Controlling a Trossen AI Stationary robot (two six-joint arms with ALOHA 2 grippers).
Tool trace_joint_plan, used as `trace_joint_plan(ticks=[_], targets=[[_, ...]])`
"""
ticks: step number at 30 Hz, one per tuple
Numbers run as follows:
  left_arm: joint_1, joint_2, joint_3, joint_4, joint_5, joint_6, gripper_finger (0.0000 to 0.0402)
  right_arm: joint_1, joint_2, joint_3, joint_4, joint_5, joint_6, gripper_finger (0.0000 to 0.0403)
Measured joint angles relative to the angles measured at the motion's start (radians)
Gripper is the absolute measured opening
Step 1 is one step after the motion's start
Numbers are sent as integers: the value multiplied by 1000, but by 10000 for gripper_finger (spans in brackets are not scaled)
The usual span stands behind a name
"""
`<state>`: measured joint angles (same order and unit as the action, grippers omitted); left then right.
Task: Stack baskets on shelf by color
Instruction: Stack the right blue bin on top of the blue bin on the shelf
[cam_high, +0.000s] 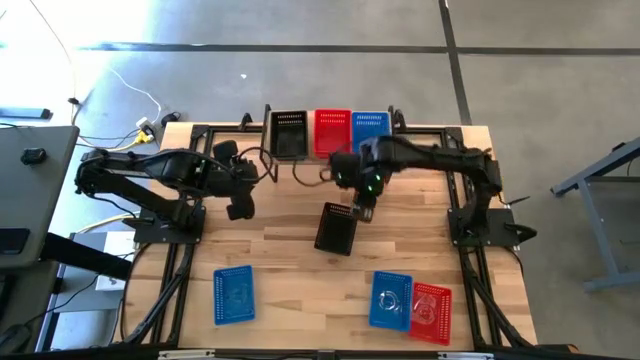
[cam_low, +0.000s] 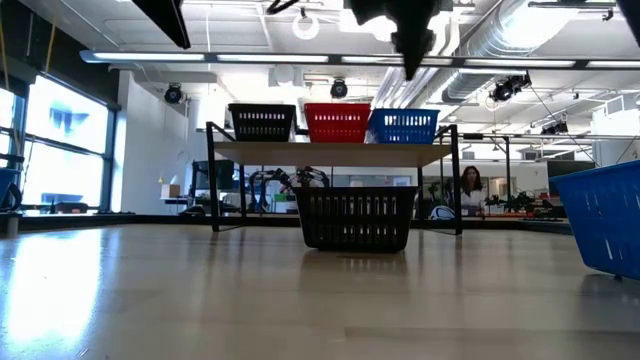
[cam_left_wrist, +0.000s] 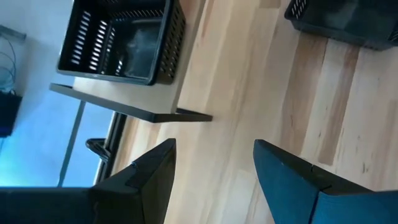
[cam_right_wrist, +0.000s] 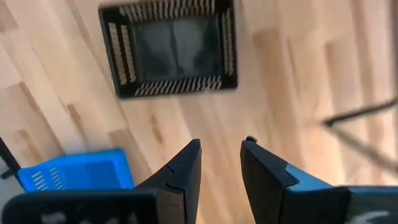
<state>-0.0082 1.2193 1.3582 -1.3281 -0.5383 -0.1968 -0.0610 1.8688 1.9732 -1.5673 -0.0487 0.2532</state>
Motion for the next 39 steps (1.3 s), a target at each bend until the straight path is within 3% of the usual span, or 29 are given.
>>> trace_joint_plan(ticks=[9, 23, 31, 39], targets=[[0, -4, 0, -2, 3, 62, 204, 175, -180, -284, 134, 12, 352, 98], [0, -4, 0, -6, 27, 18, 204, 447, -424, -652, 356, 20, 815, 98], [0, -4, 0, -6, 34, -65, 204, 586, -466, -770, 428, 65, 1136, 98], [0, -4, 0, -5, 34, -125, 204, 680, -463, -785, 533, 75, 1218, 98]])
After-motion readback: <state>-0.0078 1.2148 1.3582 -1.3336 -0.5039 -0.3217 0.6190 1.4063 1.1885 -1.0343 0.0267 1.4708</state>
